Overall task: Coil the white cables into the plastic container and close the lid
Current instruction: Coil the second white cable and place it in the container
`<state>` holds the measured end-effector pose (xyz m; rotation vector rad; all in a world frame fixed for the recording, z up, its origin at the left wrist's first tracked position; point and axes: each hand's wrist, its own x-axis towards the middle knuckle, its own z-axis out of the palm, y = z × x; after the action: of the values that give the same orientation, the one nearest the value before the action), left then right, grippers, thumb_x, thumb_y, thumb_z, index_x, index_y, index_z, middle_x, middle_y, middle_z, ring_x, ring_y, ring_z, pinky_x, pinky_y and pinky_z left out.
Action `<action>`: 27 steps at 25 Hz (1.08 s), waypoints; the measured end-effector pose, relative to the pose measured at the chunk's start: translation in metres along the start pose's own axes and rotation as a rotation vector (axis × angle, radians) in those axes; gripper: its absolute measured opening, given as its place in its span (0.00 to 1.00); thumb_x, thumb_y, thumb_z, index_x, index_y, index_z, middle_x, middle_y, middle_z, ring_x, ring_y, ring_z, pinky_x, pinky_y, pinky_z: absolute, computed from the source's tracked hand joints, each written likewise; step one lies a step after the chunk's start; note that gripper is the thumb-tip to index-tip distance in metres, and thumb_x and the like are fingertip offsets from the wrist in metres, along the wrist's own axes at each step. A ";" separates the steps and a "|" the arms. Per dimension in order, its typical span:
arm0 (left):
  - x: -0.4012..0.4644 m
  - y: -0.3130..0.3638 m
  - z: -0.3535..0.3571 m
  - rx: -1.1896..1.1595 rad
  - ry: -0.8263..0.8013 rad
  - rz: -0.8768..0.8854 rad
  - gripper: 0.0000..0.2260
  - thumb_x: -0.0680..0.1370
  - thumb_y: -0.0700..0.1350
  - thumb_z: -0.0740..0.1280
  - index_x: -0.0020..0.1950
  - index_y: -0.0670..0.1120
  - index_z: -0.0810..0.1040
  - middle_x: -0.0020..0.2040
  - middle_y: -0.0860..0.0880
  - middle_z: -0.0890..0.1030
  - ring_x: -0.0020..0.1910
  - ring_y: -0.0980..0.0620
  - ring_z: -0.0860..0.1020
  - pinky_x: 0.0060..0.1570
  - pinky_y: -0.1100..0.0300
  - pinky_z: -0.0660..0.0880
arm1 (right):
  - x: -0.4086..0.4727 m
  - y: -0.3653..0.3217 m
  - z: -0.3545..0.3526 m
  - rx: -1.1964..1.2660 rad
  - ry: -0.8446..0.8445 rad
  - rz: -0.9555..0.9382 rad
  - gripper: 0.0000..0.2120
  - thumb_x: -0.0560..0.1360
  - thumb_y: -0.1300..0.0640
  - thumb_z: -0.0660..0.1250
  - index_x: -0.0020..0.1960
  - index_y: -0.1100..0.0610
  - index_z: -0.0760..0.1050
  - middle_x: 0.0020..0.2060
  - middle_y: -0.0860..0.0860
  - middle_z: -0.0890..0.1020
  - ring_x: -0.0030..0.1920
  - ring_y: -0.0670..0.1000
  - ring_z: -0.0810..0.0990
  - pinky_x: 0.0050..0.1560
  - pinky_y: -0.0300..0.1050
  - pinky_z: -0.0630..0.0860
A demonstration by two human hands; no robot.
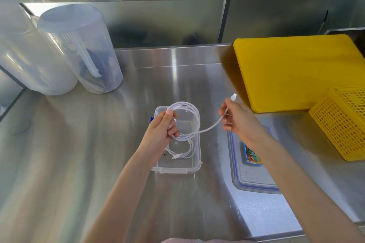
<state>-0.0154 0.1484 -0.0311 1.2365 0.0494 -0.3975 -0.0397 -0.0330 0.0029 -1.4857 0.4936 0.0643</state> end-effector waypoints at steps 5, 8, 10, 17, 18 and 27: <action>-0.001 0.000 0.005 0.172 0.041 0.062 0.13 0.81 0.45 0.53 0.40 0.46 0.72 0.21 0.57 0.63 0.21 0.59 0.63 0.33 0.63 0.67 | -0.012 -0.004 0.003 0.040 -0.282 -0.028 0.12 0.80 0.59 0.52 0.49 0.56 0.75 0.30 0.49 0.77 0.21 0.42 0.69 0.20 0.32 0.66; -0.002 0.006 0.006 0.174 0.021 0.105 0.13 0.81 0.44 0.53 0.40 0.46 0.71 0.21 0.57 0.63 0.21 0.58 0.61 0.28 0.67 0.65 | -0.004 0.003 0.005 -0.367 -0.176 -0.130 0.12 0.80 0.60 0.52 0.55 0.55 0.74 0.31 0.49 0.76 0.19 0.42 0.70 0.21 0.32 0.69; -0.003 0.010 0.007 0.208 -0.014 0.141 0.13 0.81 0.44 0.52 0.40 0.46 0.71 0.20 0.57 0.63 0.22 0.59 0.61 0.26 0.68 0.63 | 0.001 0.011 0.008 -0.631 -0.151 -0.168 0.12 0.79 0.60 0.53 0.54 0.55 0.74 0.32 0.49 0.77 0.18 0.42 0.72 0.21 0.31 0.71; -0.002 0.009 0.012 0.300 -0.020 0.105 0.13 0.81 0.45 0.53 0.39 0.46 0.71 0.19 0.58 0.61 0.22 0.59 0.60 0.26 0.68 0.63 | 0.000 0.020 0.016 -0.897 -0.244 -0.246 0.14 0.78 0.61 0.54 0.49 0.52 0.78 0.31 0.49 0.77 0.23 0.46 0.70 0.21 0.28 0.66; -0.001 0.009 0.011 0.322 -0.007 0.096 0.13 0.81 0.45 0.54 0.39 0.46 0.71 0.19 0.58 0.62 0.21 0.59 0.61 0.26 0.68 0.63 | -0.001 0.019 0.017 -0.855 -0.258 -0.259 0.14 0.78 0.61 0.54 0.50 0.50 0.78 0.29 0.46 0.76 0.22 0.45 0.70 0.21 0.28 0.66; 0.001 -0.003 0.015 0.480 0.013 0.079 0.11 0.80 0.46 0.54 0.40 0.47 0.72 0.18 0.58 0.66 0.20 0.60 0.66 0.33 0.62 0.66 | -0.002 0.030 0.024 -0.540 -0.169 -0.353 0.06 0.73 0.57 0.65 0.45 0.47 0.70 0.33 0.46 0.76 0.34 0.46 0.73 0.39 0.43 0.70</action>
<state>-0.0180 0.1334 -0.0288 1.7085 -0.0892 -0.3421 -0.0449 -0.0063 -0.0244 -2.0571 0.0666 0.0453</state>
